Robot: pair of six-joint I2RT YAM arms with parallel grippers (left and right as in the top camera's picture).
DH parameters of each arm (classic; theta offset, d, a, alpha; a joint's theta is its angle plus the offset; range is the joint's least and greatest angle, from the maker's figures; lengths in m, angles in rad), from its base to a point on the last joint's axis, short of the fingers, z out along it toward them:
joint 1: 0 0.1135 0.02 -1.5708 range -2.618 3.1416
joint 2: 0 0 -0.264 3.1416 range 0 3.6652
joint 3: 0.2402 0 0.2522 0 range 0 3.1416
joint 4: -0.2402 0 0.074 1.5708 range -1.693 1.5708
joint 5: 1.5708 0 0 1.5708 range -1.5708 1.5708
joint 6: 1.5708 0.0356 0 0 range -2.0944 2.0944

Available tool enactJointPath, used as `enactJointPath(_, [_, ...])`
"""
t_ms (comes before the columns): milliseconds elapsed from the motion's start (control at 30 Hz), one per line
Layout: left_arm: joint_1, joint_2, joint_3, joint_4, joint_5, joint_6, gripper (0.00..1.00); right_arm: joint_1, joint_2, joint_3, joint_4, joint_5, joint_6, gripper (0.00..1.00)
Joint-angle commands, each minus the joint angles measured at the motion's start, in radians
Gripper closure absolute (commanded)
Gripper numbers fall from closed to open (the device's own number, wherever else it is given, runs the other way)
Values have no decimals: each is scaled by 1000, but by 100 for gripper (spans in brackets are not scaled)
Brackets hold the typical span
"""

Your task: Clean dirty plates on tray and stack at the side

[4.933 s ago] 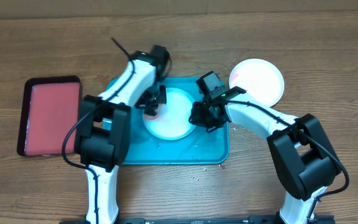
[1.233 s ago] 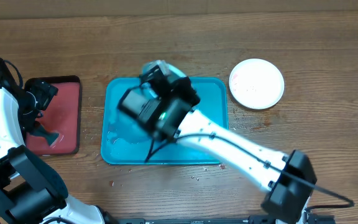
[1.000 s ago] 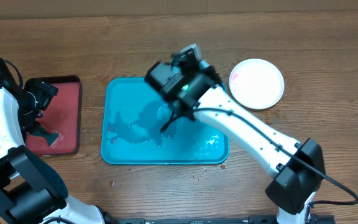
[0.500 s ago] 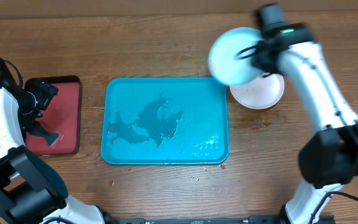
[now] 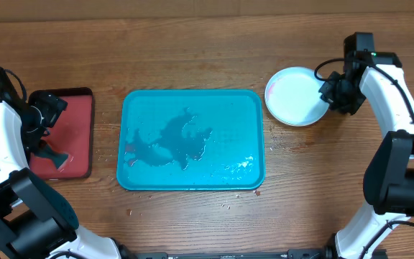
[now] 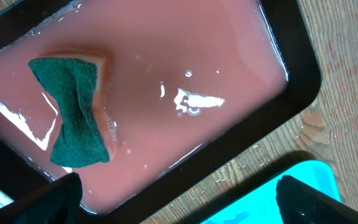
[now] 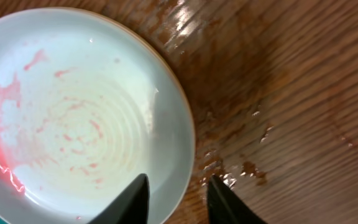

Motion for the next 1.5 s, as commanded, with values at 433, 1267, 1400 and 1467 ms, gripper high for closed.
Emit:
enactJointPath(433, [4, -16, 18, 2, 10, 8, 0, 99, -424, -31, -352, -23, -4, 0])
enactJointPath(1267, [4, -16, 18, 2, 10, 8, 0, 554, -672, -211, -423, -61, 199, 0])
enactJointPath(1400, [4, -16, 18, 2, 10, 8, 0, 554, -664, -212, -406, -59, 198, 0])
enactJointPath(1467, [4, -16, 18, 2, 10, 8, 0, 554, -662, -219, -371, -56, 186, 0])
